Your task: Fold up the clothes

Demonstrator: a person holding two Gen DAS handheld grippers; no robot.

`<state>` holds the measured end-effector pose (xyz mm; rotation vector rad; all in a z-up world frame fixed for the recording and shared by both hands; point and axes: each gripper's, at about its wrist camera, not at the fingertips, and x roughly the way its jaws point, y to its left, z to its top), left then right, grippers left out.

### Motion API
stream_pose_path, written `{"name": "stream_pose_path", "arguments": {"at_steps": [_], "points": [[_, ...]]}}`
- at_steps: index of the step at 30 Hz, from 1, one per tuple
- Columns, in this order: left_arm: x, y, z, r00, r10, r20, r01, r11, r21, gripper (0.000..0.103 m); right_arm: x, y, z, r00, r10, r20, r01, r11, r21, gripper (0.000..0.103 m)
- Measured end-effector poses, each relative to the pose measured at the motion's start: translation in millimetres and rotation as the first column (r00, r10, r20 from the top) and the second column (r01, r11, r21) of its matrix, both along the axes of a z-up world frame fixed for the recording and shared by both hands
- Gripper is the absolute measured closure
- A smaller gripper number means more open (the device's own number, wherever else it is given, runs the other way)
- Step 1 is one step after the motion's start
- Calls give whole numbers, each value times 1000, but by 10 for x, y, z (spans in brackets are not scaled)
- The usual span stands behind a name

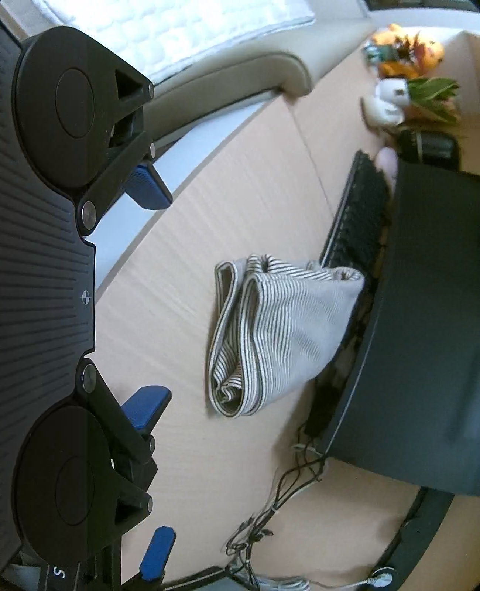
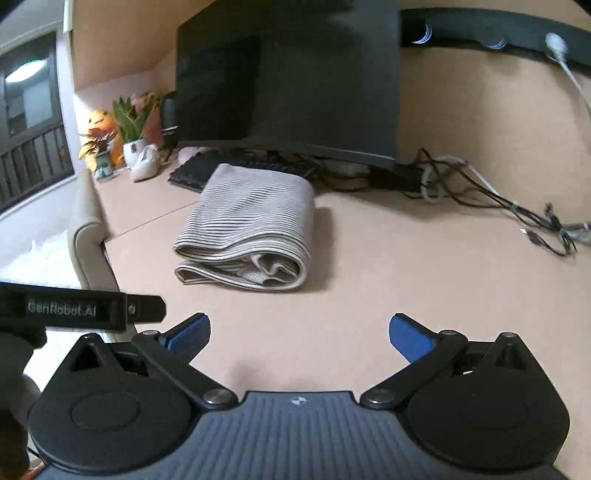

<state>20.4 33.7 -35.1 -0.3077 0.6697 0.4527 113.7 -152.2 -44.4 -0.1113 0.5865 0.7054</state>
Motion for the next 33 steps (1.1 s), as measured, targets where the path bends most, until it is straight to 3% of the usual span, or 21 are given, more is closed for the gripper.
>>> {"name": "stream_pose_path", "arguments": {"at_steps": [6, 14, 24, 33], "points": [[-37, -34, 14, 1000, 19, -12, -19, 1000, 14, 0, 105, -94, 58, 995, -94, 14, 93, 995, 39, 0], [-65, -58, 39, 999, 38, -24, -37, 998, 48, 0, 73, 15, 49, 1000, -9, 19, 9, 999, 31, 0], [-118, -89, 40, 999, 22, -28, -21, 999, 50, 0, 121, 57, -28, 1000, -24, -20, 24, 1000, 2, 0], [-131, -71, 43, 1000, 25, -17, -24, 999, 45, 0, 99, 50, -21, 1000, -8, -5, 8, 1000, 0, 0]]}}
